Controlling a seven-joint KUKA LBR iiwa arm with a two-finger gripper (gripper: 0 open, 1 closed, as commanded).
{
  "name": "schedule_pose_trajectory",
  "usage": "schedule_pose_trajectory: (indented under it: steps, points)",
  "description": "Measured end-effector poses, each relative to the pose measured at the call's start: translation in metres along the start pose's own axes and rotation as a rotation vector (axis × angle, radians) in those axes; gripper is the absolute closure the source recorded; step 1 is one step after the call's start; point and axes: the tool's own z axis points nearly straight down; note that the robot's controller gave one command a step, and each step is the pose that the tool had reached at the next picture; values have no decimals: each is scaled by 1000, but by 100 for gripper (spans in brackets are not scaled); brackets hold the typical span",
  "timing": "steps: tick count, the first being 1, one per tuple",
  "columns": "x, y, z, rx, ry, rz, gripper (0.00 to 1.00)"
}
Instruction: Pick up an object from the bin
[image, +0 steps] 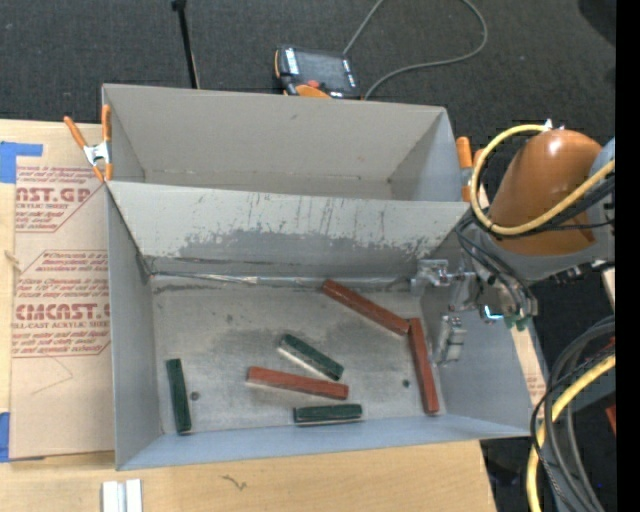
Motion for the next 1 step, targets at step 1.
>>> schedule_pose_trajectory:
  steps: [1]
  points:
    - [-57, 12, 114, -1, -6, 13, 0]
